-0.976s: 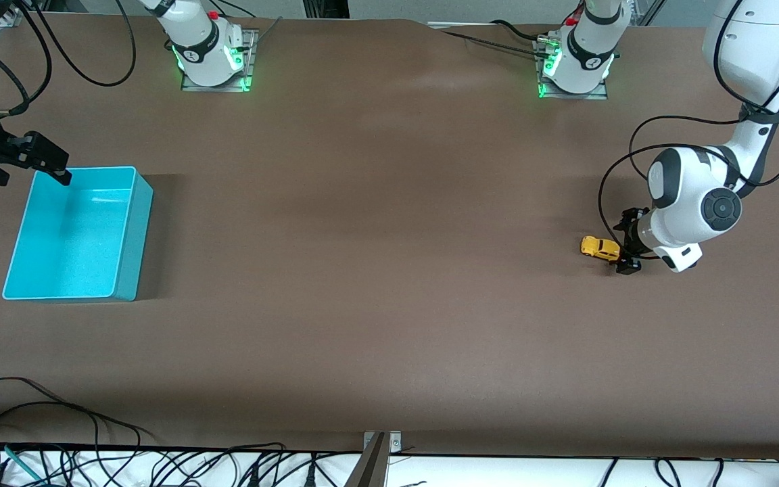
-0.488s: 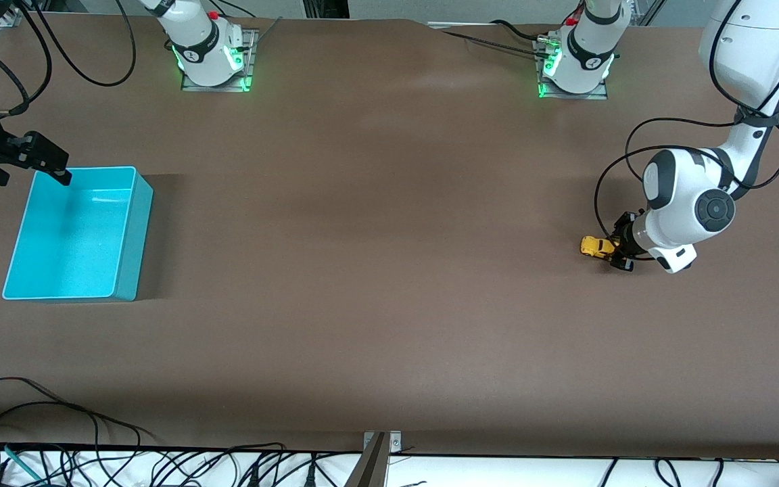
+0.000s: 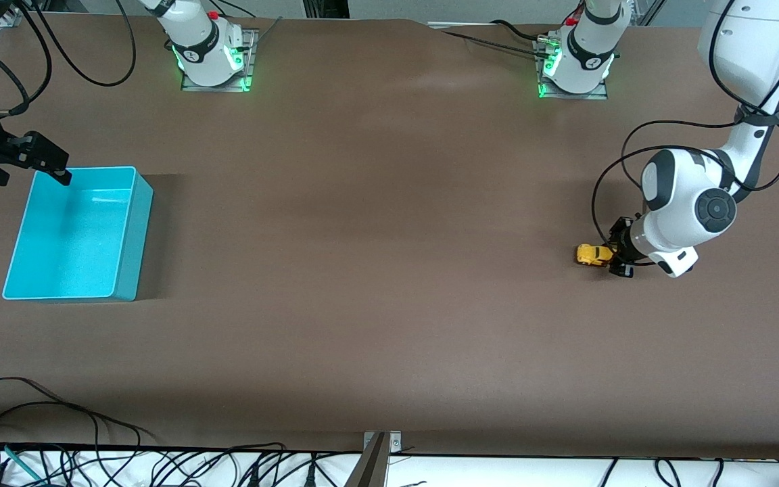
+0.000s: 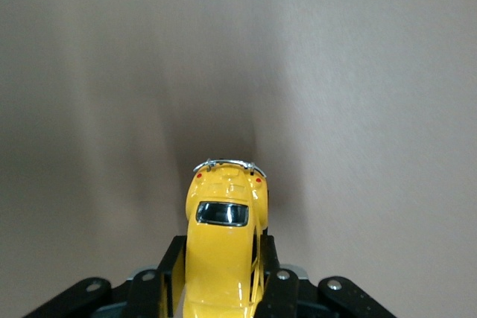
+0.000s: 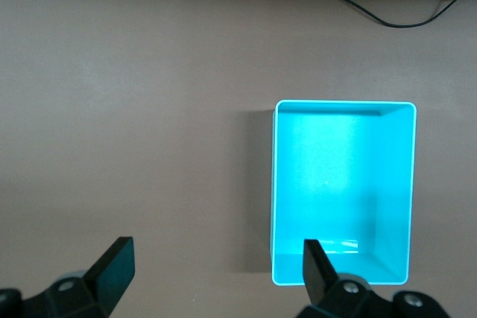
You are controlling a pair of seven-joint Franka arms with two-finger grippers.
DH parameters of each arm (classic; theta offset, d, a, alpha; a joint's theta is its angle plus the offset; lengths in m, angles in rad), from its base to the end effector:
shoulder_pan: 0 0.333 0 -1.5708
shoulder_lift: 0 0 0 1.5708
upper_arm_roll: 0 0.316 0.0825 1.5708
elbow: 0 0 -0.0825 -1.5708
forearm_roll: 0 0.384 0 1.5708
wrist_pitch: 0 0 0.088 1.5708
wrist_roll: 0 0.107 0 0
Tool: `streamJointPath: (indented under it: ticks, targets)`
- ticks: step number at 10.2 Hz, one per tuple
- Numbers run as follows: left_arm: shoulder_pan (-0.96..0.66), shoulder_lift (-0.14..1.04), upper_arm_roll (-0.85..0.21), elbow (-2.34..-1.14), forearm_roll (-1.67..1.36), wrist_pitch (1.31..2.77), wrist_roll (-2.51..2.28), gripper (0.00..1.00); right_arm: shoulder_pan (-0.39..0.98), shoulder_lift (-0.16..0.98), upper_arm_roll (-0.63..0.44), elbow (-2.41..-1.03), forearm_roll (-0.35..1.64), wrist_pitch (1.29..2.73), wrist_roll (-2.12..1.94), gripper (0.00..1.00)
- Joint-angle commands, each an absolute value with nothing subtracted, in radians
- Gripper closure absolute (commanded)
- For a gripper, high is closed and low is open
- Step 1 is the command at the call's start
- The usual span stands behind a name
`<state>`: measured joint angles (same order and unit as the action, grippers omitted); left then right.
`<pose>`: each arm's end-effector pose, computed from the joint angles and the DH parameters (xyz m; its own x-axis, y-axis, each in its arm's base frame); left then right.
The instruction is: Wind up and store yellow beetle car
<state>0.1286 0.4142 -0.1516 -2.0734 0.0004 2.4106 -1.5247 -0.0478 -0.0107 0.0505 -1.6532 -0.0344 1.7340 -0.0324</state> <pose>0.5817 -0.0127 0.2237 0.0566 0.9964 -0.0638 0.9957 -0.0610 -0.0697 0.5655 -0.0015 0.6062 0.9951 0.0407 0.0901 0.0374 -0.9986 0.0378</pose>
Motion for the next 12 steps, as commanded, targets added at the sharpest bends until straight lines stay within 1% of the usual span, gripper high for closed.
streamJointPath:
  ticks: [1, 2, 4, 6, 8, 12]
  targets:
    - [0.121, 0.393, -0.218, -2.074, -0.025, 2.381, -1.682, 1.0, -0.046, -0.005, 0.049, -1.634, -0.037, 1.723, -0.031, 0.0]
    - [0.117, 0.397, -0.245, -2.074, -0.023, 2.382, -1.721, 1.0, -0.046, -0.005, 0.049, -1.634, -0.037, 1.723, -0.031, 0.0]
    - [0.082, 0.423, -0.256, -2.053, -0.025, 2.394, -1.794, 1.0, -0.046, -0.003, 0.049, -1.634, -0.037, 1.723, -0.031, 0.0]
    - [0.049, 0.515, -0.256, -1.984, -0.023, 2.398, -1.839, 1.0, -0.046, -0.005, 0.049, -1.634, -0.037, 1.723, -0.031, 0.0]
    - [0.048, 0.563, -0.253, -1.945, -0.012, 2.398, -1.841, 1.0, -0.046, -0.003, 0.049, -1.634, -0.037, 1.723, -0.031, 0.0]
    - [0.055, 0.575, -0.247, -1.947, -0.008, 2.401, -1.841, 1.0, -0.046, -0.003, 0.049, -1.634, -0.037, 1.724, -0.031, 0.0]
